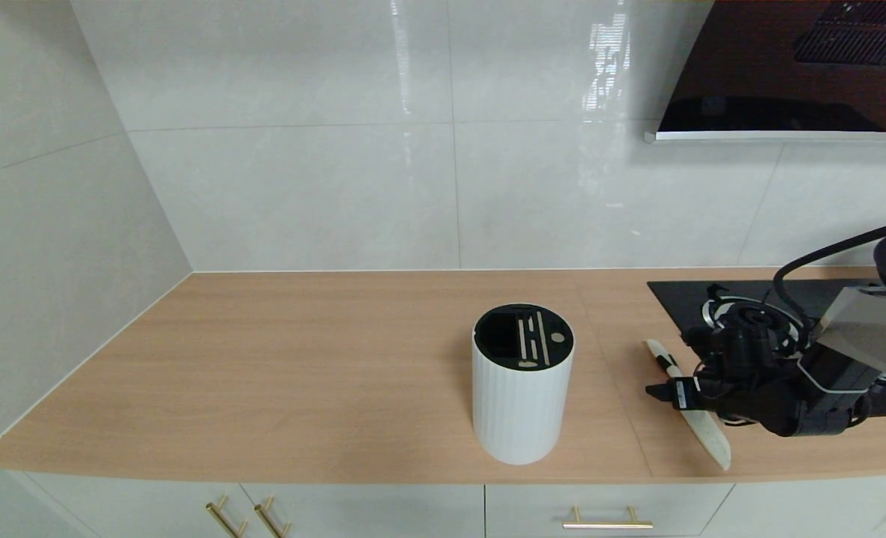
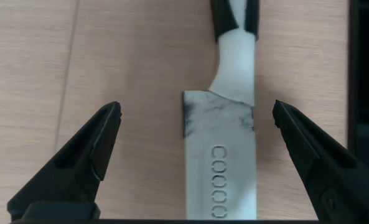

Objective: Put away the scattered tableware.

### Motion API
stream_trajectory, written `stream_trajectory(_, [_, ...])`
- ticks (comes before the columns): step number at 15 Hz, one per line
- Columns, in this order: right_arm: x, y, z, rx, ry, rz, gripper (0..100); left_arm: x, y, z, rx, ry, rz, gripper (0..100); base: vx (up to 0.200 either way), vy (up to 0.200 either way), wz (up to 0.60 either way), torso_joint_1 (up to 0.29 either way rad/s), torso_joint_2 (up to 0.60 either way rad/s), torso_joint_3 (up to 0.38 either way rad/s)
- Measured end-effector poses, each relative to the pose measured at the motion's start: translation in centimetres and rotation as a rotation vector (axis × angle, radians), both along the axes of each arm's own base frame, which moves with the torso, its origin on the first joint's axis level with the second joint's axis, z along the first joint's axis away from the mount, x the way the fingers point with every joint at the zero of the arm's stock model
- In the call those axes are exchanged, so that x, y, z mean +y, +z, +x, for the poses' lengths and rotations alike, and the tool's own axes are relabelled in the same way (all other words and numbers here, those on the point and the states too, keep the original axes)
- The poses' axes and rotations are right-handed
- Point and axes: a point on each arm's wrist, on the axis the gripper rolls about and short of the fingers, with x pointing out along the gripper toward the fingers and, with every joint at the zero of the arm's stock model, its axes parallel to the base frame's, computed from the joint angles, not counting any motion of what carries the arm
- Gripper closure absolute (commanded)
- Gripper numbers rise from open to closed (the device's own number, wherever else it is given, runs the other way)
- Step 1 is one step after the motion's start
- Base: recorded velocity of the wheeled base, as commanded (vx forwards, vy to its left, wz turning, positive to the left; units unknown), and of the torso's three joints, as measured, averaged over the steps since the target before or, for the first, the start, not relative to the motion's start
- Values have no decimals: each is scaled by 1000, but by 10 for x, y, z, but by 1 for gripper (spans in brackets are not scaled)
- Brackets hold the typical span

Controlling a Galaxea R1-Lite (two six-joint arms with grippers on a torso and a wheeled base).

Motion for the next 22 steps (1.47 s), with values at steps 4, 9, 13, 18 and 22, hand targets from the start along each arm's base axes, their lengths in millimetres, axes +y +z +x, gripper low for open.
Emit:
stream_trajectory(4, [-5,-4,2,4,-16,-5,0,0,0,0,0,0,0,0,0,0,0,0,0,0])
stream_trajectory(9, [-6,-6,2,9,-24,-14,0,0,0,0,0,0,0,0,0,0,0,0,0,0])
stream_trajectory(13, [-6,-9,1,14,-39,-39,0,0,0,0,0,0,0,0,0,0,0,0,0,0])
stream_trajectory(18, [-6,-10,0,21,-48,-52,0,0,0,0,0,0,0,0,0,0,0,0,0,0])
stream_trajectory(22, [-5,-12,-2,31,-46,-52,100,0,0,0,0,0,0,0,0,0,0,0,0,0])
